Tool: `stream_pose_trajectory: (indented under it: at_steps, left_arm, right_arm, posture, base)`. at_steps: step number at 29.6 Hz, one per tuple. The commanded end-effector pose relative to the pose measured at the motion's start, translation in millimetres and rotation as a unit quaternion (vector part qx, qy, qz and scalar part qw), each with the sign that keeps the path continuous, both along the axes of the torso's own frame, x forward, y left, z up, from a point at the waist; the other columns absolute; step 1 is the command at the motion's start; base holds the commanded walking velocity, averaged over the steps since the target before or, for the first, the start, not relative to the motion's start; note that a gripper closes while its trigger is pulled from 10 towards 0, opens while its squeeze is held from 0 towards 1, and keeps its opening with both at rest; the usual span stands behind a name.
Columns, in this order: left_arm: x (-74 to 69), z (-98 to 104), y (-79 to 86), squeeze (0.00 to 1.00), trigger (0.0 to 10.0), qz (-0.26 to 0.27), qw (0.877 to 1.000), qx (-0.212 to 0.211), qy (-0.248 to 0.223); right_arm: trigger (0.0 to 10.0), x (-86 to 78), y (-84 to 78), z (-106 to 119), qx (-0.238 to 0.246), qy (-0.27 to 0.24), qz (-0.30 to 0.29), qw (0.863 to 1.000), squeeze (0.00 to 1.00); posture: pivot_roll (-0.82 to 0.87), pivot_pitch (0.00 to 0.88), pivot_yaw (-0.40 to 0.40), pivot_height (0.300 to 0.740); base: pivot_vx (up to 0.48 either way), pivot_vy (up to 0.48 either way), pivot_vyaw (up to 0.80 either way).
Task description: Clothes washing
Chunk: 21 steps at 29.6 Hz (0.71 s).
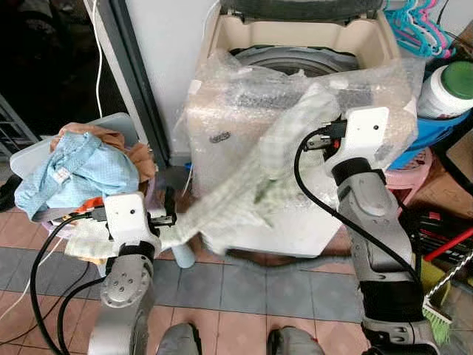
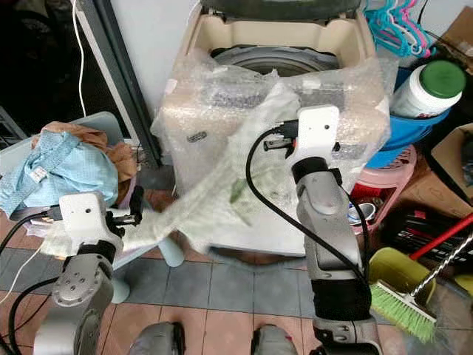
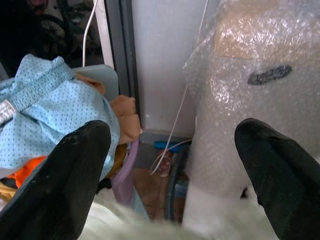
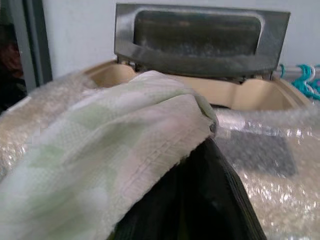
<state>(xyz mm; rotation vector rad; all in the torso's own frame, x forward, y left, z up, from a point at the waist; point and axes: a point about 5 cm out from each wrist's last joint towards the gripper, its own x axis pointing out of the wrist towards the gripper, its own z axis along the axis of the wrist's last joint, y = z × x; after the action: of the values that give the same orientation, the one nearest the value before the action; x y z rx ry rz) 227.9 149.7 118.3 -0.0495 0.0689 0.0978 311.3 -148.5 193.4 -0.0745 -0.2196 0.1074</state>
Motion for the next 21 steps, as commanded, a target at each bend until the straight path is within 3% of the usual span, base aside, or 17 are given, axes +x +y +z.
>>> stream_pose_trajectory:
  at_steps: [1, 4, 5, 7, 15, 21]
  left_arm:
    - [-0.4, 3, 1.8, 0.00, 10.0, -0.001, 1.000, 0.002, -0.010]
    - [1.8, 5, 1.6, 0.00, 10.0, -0.001, 1.000, 0.001, -0.015]
    - [2.9, 7, -0.3, 0.00, 10.0, -0.004, 1.000, -0.001, -0.018]
    - [3.4, 7, -1.2, 0.00, 10.0, -0.006, 1.000, -0.003, -0.020]
    - [-0.2, 1, -1.9, 0.00, 10.0, -0.004, 1.000, -0.005, -0.014]
    - [5.4, 4, 1.5, 0.00, 10.0, -0.008, 1.000, 0.001, -0.019]
  right_arm:
    - [10.0, 0.2, 4.6, 3, -0.002, -0.010, 0.018, 1.000, 0.00]
    - [10.0, 1.9, 16.1, 9, -0.030, -0.029, 0.059, 0.997, 0.00]
    - [10.0, 0.9, 24.7, 13, -0.083, -0.052, 0.096, 0.991, 0.00]
    - [10.0, -0.1, 29.1, 15, -0.113, -0.066, 0.116, 0.985, 0.00]
    - [10.0, -5.8, 32.6, 8, -0.114, -0.062, 0.137, 0.982, 0.00]
    - [10.0, -3.4, 52.0, 18, -0.127, -0.090, 0.184, 0.971, 0.00]
  posture:
    - [0.02, 0.098, 0.038, 0.740]
    - [0.01, 0.096, 0.040, 0.740]
    - [0.01, 0.096, 0.040, 0.740]
    - [0.01, 0.091, 0.040, 0.740]
    - [0.02, 0.066, 0.022, 0.740]
    - [0.02, 0.058, 0.042, 0.740]
  base:
    - [0.000, 0.000, 0.00]
    - [0.270, 0.000, 0.00]
    - [0.300, 0.000, 0.00]
    - [0.306, 0.000, 0.00]
    - [0.345, 0.000, 0.00]
    - [0.358, 0.000, 0.00]
